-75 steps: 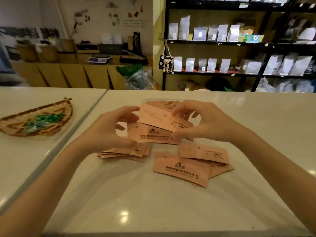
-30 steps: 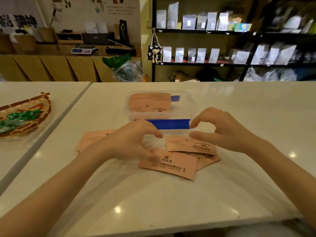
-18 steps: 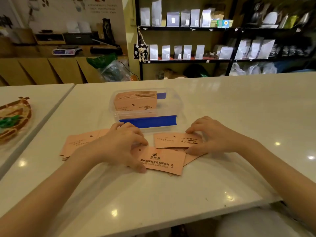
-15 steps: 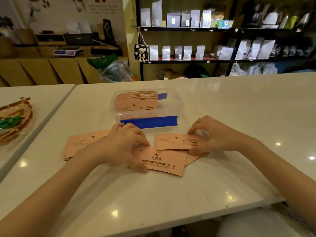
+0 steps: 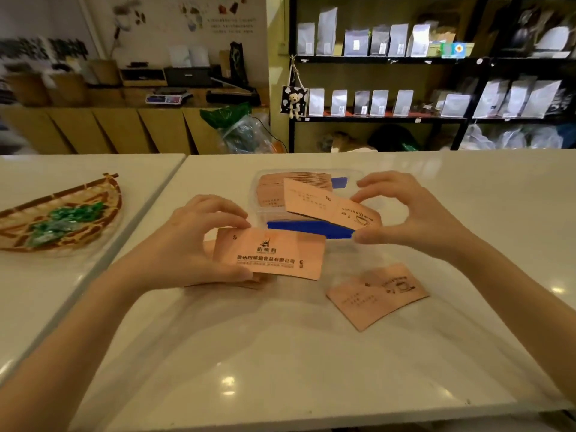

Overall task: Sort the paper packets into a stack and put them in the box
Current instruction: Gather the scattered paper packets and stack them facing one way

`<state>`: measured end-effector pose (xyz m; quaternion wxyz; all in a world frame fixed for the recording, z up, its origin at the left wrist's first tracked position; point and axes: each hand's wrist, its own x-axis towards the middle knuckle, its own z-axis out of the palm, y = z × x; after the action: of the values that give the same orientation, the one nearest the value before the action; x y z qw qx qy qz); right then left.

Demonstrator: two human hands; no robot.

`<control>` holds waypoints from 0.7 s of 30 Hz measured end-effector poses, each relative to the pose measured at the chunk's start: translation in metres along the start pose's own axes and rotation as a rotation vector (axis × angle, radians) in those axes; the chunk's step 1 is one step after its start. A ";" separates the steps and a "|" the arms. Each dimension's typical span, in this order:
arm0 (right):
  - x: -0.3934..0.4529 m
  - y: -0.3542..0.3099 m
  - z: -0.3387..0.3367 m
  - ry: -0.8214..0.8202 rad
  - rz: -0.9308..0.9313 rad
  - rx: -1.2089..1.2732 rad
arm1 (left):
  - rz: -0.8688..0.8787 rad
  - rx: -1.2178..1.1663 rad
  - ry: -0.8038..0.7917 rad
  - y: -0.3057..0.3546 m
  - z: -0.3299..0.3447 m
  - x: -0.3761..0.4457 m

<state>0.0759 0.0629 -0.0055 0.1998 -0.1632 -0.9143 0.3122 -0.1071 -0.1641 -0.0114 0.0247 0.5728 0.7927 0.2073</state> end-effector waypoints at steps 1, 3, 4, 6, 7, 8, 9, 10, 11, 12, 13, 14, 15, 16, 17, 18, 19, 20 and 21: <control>0.005 -0.006 0.005 0.006 -0.035 -0.003 | -0.028 0.002 0.035 -0.006 -0.003 -0.003; 0.015 -0.019 0.015 -0.011 -0.113 -0.039 | -0.096 0.012 0.064 -0.016 -0.006 -0.008; 0.020 -0.024 0.022 -0.026 -0.150 -0.067 | -0.128 0.017 0.066 -0.022 -0.005 -0.010; 0.028 -0.034 0.037 -0.047 -0.218 -0.130 | -0.183 0.013 0.067 -0.033 0.000 -0.012; 0.031 -0.038 0.046 -0.053 -0.247 -0.163 | -0.204 -0.005 0.073 -0.039 0.002 -0.013; 0.034 -0.042 0.054 -0.057 -0.269 -0.192 | -0.223 -0.036 0.076 -0.045 0.004 -0.014; 0.037 -0.045 0.062 -0.066 -0.282 -0.219 | -0.239 -0.070 0.075 -0.049 0.006 -0.015; 0.039 -0.047 0.070 -0.077 -0.291 -0.244 | -0.256 -0.102 0.065 -0.053 0.008 -0.016; 0.041 -0.049 0.076 -0.095 -0.294 -0.265 | -0.262 -0.127 0.055 -0.057 0.009 -0.017; 0.042 -0.050 0.081 -0.116 -0.292 -0.277 | -0.259 -0.146 0.048 -0.059 0.009 -0.018; 0.043 -0.052 0.085 -0.139 -0.285 -0.280 | -0.252 -0.158 0.048 -0.062 0.010 -0.018; 0.044 -0.053 0.089 -0.162 -0.275 -0.280 | -0.248 -0.167 0.053 -0.064 0.010 -0.019; 0.045 -0.053 0.092 -0.180 -0.266 -0.284 | -0.250 -0.174 0.056 -0.065 0.011 -0.020; 0.045 -0.053 0.094 -0.193 -0.258 -0.292 | -0.261 -0.180 0.047 -0.067 0.012 -0.021; 0.046 -0.052 0.096 -0.205 -0.251 -0.301 | -0.278 -0.179 0.028 -0.068 0.013 -0.022; 0.046 -0.051 0.098 -0.216 -0.241 -0.308 | -0.296 -0.165 -0.001 -0.069 0.014 -0.022; 0.046 -0.050 0.100 -0.228 -0.234 -0.314 | -0.312 -0.139 -0.028 -0.070 0.015 -0.022; 0.046 -0.049 0.101 -0.234 -0.232 -0.317 | -0.326 -0.115 -0.048 -0.071 0.016 -0.023; 0.046 -0.047 0.102 -0.237 -0.232 -0.321 | -0.338 -0.101 -0.057 -0.071 0.017 -0.023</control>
<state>-0.0199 -0.0049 -0.0377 0.0971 -0.0487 -0.9820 0.1546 -0.1588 -0.1984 -0.0568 0.1102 0.4349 0.8653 0.2235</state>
